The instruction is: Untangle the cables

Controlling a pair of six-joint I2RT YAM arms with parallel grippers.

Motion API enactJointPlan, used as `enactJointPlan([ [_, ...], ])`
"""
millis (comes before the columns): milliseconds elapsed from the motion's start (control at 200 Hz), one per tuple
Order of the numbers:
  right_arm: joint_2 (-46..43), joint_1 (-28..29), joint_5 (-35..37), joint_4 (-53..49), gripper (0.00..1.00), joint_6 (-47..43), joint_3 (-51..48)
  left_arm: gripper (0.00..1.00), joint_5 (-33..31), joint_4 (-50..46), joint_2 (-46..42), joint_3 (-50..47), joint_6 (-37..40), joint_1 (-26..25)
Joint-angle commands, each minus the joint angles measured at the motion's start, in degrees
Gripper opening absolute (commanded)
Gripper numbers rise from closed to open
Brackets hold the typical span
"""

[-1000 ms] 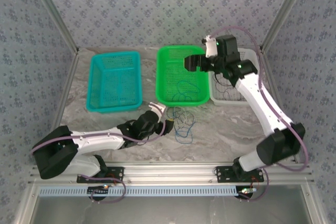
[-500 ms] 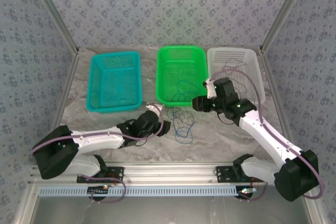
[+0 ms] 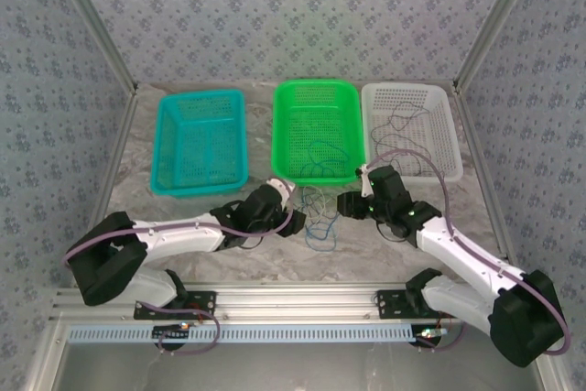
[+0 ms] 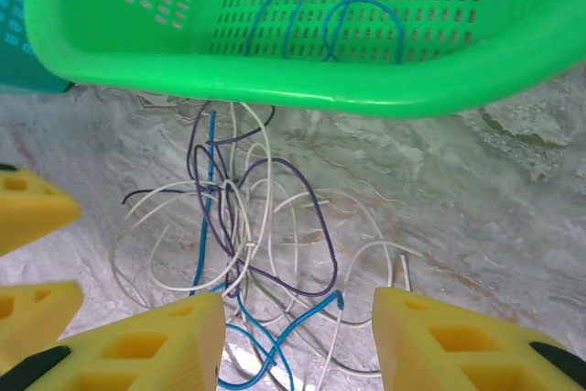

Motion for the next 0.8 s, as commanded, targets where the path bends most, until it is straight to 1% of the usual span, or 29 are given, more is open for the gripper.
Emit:
enactJointPlan([
  [0, -1.6, 0.4, 3.1, 2.6, 0.48, 2.0, -0.7, 0.58, 6.2, 1.7, -0.6, 1.1, 3.7, -0.7],
  [175, -2.8, 0.3, 5.9, 3.3, 0.5, 4.1, -2.4, 0.58, 12.2, 1.4, -0.8, 1.6, 6.3, -1.4],
  [365, -3.2, 0.3, 6.0, 6.5, 0.51, 7.1, -4.7, 0.58, 15.5, -1.0, 1.3, 4.2, 8.0, -1.5],
  [465, -3.3, 0.3, 6.2, 5.4, 0.51, 7.1, -4.4, 0.58, 15.4, -1.9, 4.0, 5.5, 8.4, -1.3],
  [630, -4.1, 0.3, 6.6, 4.0, 0.51, 6.9, -3.9, 0.57, 15.0, -0.5, 8.1, 6.7, 6.2, -1.2],
  [794, -4.9, 0.3, 6.8, 3.9, 0.51, 7.1, -4.5, 0.58, 10.5, -0.2, 8.4, 6.9, 5.1, -1.1],
])
